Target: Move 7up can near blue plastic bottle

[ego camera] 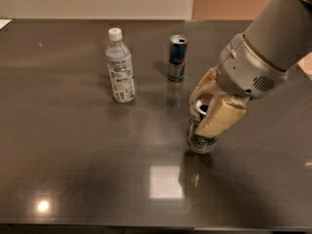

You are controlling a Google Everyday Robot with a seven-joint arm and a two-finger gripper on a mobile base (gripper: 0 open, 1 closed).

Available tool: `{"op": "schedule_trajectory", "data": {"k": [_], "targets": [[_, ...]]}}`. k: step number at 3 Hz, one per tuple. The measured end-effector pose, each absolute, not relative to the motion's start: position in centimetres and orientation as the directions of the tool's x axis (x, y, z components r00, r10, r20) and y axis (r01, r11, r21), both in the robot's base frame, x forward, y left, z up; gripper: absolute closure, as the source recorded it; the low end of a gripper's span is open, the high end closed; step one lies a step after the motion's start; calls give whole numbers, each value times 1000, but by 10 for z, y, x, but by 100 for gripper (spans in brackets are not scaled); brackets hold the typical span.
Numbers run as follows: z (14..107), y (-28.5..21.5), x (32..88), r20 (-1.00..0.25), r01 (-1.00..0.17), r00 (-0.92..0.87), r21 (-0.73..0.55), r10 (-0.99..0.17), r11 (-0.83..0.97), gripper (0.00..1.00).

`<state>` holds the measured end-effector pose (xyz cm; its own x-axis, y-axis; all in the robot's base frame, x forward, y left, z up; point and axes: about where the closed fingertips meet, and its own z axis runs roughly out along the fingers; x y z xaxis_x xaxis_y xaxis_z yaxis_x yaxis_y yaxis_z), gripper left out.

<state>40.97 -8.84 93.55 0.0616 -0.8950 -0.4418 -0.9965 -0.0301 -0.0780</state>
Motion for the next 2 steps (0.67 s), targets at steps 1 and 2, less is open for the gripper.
{"op": "schedule_trajectory", "data": {"k": [1, 2], "targets": [[932, -91, 406, -437, -997, 59, -76, -898, -28, 93], [934, -90, 406, -436, -996, 61, -82, -898, -28, 71]]}}
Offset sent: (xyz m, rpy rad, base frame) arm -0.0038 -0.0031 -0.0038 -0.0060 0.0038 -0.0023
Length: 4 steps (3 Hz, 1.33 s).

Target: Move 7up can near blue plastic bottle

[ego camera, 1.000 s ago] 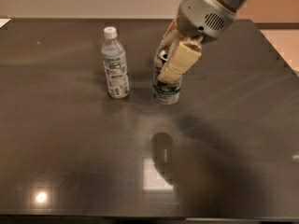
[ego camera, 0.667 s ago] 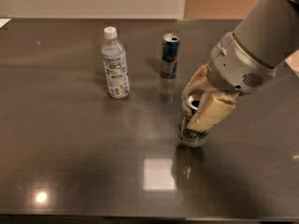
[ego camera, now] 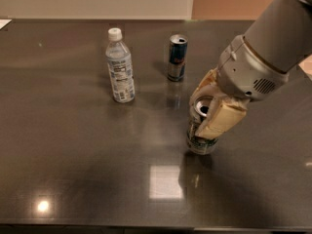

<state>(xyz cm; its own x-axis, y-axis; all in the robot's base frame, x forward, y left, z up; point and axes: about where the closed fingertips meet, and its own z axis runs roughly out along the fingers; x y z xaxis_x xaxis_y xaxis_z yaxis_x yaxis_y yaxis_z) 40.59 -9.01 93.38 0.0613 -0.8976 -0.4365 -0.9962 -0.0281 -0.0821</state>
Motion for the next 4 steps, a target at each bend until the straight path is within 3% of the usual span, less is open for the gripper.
{"op": "schedule_trajectory", "data": {"k": [3, 4], "targets": [[940, -86, 405, -435, -994, 72, -105, -897, -29, 0], [940, -86, 405, -435, -994, 72, -106, -897, -29, 0]]}}
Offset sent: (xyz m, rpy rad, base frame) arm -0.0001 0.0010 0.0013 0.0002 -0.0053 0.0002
